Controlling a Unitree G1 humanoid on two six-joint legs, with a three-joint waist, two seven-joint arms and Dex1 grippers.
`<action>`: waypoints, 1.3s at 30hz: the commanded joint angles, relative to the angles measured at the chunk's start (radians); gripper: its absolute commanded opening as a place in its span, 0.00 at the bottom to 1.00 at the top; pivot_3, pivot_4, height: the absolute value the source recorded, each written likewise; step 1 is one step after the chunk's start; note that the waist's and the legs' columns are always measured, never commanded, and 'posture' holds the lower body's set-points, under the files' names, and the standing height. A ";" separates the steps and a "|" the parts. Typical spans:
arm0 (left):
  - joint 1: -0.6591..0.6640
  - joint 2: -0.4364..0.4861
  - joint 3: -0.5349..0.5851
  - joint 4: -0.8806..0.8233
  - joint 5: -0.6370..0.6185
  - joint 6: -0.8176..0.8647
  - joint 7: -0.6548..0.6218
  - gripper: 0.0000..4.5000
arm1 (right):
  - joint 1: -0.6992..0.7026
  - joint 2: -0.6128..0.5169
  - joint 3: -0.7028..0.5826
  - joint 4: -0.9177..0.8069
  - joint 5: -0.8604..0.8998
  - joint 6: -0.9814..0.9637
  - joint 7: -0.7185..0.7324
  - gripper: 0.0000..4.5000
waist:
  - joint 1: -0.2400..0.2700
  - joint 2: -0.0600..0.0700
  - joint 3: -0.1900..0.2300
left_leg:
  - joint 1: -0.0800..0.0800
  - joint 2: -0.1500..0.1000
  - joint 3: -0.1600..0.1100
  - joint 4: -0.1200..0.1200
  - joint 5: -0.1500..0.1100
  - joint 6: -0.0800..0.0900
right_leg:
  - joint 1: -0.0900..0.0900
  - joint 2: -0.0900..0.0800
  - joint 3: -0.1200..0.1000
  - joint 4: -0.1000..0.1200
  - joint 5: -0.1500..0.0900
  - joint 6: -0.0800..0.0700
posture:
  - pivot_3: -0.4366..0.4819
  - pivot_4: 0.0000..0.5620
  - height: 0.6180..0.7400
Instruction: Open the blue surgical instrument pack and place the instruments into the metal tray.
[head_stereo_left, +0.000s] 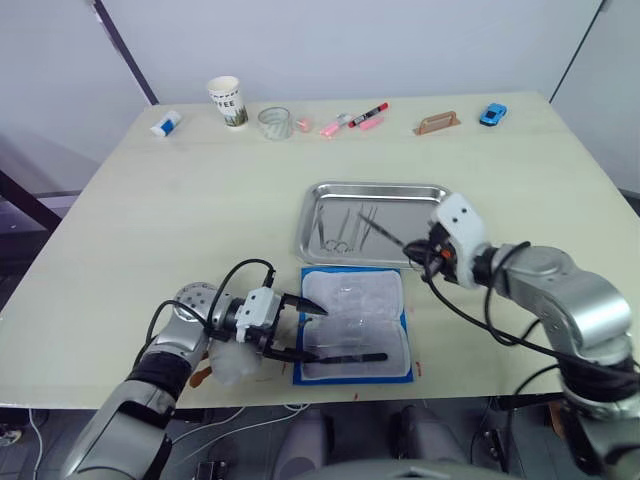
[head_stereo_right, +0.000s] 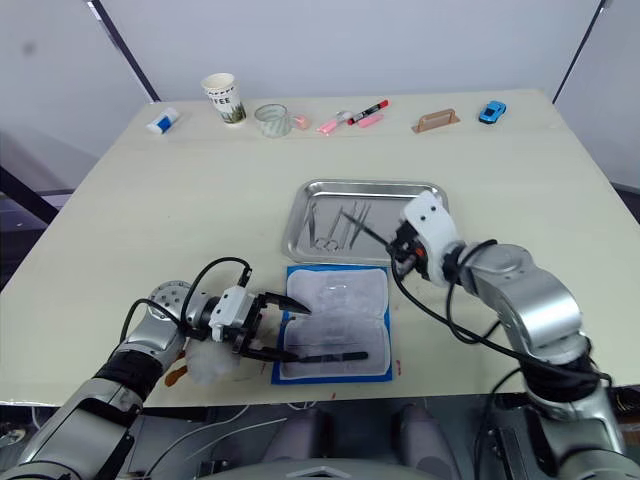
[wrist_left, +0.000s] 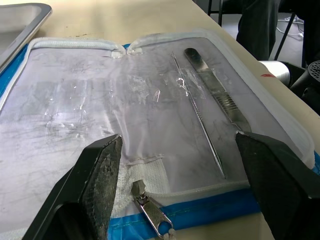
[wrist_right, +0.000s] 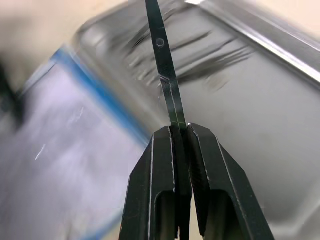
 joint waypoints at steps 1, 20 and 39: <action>0.027 -0.015 -0.046 0.071 0.091 -0.014 -0.037 0.85 | -0.078 0.097 -0.016 0.073 -0.049 0.035 -0.135 0.00 | 0.000 0.000 0.000 | 0.000 -0.001 0.000 0.000 0.000 0.000 | 0.000 0.000 0.001 0.000 0.000 0.000 | 0.48 0.27 1.00; 0.031 -0.028 -0.018 0.085 0.107 -0.029 -0.037 0.85 | -0.226 0.519 -0.196 0.452 -0.184 -0.004 -0.542 0.00 | -0.008 0.001 0.000 | -0.002 -0.008 -0.001 0.000 0.001 0.001 | 0.000 -0.001 0.011 0.001 -0.001 0.004 | 0.48 0.27 1.00; 0.035 -0.022 -0.013 0.080 0.106 -0.025 -0.037 0.85 | -0.272 0.591 -0.287 0.580 -0.112 -0.028 -0.629 0.00 | -0.014 0.001 0.000 | -0.001 -0.008 -0.001 -0.002 0.001 0.002 | 0.001 0.000 0.012 0.001 -0.002 0.004 | 0.48 0.27 1.00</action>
